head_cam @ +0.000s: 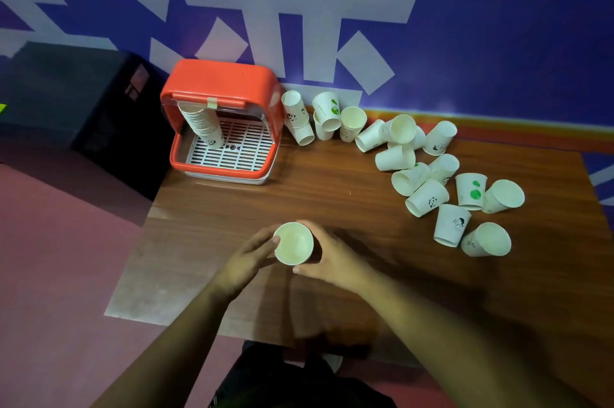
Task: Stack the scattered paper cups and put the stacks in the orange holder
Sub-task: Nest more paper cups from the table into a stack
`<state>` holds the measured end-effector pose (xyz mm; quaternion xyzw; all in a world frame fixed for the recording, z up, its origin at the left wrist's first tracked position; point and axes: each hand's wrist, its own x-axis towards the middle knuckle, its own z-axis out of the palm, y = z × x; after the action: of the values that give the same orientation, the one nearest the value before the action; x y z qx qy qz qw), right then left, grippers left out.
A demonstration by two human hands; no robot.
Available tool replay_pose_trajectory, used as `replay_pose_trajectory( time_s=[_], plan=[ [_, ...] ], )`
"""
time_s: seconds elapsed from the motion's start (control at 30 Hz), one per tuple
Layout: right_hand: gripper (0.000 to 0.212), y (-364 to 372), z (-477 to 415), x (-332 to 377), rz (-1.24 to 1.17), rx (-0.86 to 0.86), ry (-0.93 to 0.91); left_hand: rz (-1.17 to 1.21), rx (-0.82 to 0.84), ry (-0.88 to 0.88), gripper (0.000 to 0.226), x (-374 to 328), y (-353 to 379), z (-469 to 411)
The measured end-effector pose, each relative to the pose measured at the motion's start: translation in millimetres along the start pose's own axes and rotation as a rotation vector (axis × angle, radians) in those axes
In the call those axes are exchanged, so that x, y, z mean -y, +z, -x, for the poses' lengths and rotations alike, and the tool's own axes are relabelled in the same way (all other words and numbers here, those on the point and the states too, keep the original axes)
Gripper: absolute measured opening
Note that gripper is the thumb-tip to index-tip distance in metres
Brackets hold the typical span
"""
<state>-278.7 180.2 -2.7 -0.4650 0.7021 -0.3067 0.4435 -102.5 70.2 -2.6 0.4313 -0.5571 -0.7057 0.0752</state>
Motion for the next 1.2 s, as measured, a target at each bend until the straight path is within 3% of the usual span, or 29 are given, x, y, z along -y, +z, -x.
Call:
replay_pose_trajectory(
  time_s=[0.1,0.2,0.3,0.47,0.67,0.83,0.93,1.07,1.2],
  plan=[
    [0.099,-8.8,-5.4,-5.8,-0.031,0.094,0.084,-0.072,0.015,0.017,0.033,-6.4,-6.5,-4.4],
    [0.079,-35.5,-15.3,-6.4,-0.162,0.088,0.153,-0.15,-0.052,0.038,0.044,-16.9,-21.2,-22.0],
    [0.054,-65.7,-34.2,-7.2,-0.255,-0.079,0.201,-0.245,-0.116,0.116,0.033,-40.7,-29.0,-49.2],
    [0.048,-102.1,-88.4,-9.7,-0.086,-0.413,0.326,-0.444,-0.142,0.202,0.021,-91.5,-27.4,-118.8],
    [0.051,-133.0,-156.4,5.2,0.143,-0.511,0.293,-0.766,-0.18,0.364,0.059,-151.7,-13.6,-198.2],
    [0.049,-139.8,-211.5,11.8,0.256,-0.6,0.33,-0.916,-0.167,0.191,0.081,-164.4,-1.4,-244.8],
    [0.052,-136.9,-236.8,11.2,0.267,-0.601,0.42,-0.97,-0.189,0.155,0.071,-162.9,1.7,-264.0],
    [0.054,-133.4,-258.7,7.9,0.2,-0.595,0.485,-1.025,-0.218,0.251,0.05,-153.7,0.9,-275.0],
    [0.055,-132.9,-270.0,5.9,0.11,-0.609,0.506,-1.068,-0.181,0.318,0.049,-145.7,-5.2,-284.0]
  ],
)
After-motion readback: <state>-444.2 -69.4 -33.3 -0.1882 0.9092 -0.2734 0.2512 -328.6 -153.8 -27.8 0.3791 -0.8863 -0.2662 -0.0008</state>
